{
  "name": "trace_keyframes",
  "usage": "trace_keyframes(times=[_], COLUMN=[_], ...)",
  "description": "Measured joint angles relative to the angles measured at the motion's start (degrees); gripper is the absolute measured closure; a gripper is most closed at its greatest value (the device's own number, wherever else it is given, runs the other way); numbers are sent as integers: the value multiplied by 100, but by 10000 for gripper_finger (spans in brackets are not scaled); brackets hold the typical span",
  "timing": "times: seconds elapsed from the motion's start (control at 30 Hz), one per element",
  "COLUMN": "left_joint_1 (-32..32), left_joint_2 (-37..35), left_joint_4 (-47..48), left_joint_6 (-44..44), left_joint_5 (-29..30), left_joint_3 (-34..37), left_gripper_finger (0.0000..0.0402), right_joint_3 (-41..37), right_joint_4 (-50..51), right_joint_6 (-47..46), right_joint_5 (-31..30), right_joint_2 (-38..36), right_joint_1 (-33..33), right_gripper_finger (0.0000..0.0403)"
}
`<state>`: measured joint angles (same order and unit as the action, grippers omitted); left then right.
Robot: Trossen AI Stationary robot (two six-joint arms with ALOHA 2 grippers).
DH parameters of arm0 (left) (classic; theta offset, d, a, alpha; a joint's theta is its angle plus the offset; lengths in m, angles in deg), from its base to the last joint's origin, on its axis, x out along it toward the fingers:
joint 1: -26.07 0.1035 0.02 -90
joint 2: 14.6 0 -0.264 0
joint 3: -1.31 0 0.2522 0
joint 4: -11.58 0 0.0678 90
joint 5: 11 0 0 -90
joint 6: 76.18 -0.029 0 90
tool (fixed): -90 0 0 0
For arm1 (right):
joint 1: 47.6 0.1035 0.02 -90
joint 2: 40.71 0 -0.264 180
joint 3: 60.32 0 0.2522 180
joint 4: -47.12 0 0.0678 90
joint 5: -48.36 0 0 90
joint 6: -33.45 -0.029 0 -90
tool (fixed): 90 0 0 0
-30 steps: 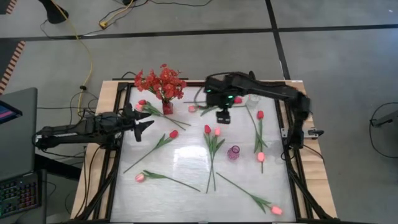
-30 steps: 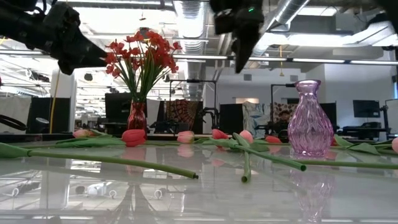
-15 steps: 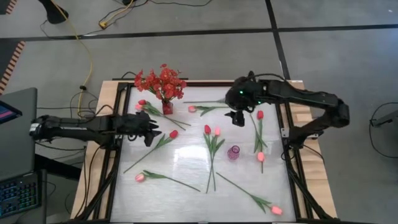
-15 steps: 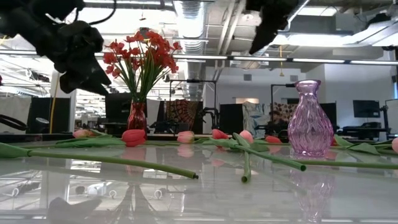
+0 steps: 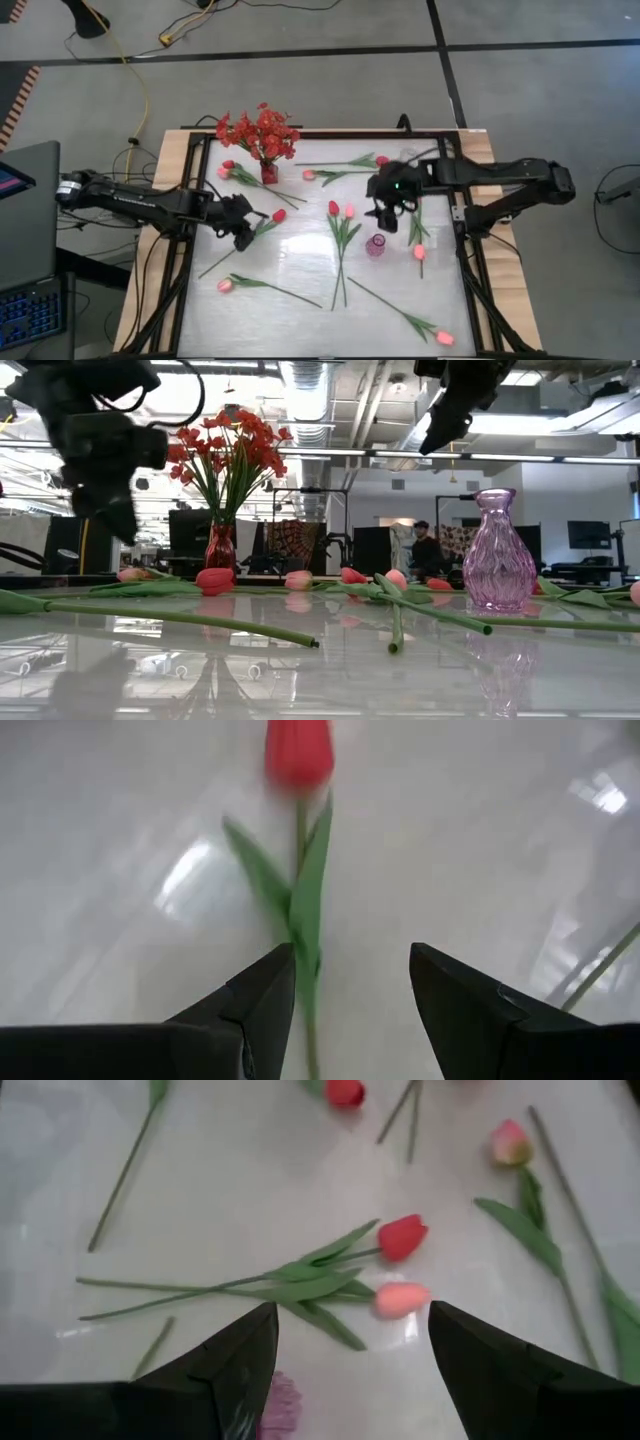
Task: Sort flowers into vase by color
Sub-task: Put the red tulip into the transparent flower vase
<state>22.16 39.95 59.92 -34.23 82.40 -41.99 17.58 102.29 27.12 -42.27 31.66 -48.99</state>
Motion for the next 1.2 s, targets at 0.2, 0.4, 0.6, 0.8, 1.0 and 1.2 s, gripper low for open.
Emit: trace_keyframes(times=[0.2,0.4,0.6,0.8,1.0,1.2], left_joint_1=[-366,-408,-414,-414,-459,-508], left_joint_2=[201,616,1287,1775,2030,1902], left_joint_4=[299,331,10,-108,-167,-128], left_joint_6=[353,437,211,80,31,-54], left_joint_5=[225,329,331,360,338,367], left_joint_3=[0,0,0,-7,-26,-4], left_gripper_finger=[217,217,217,217,218,283], right_joint_3=[-58,-58,-60,-60,-88,-494], right_joint_4=[-100,-138,-137,-119,-109,-321], right_joint_6=[-348,-300,-134,-71,49,112], right_joint_5=[-548,-906,-1004,-1003,-1004,-1363], right_joint_2=[-10,5,6,8,8,-199], right_joint_1=[592,773,715,607,637,714], right_gripper_finger=[117,117,117,117,117,117])
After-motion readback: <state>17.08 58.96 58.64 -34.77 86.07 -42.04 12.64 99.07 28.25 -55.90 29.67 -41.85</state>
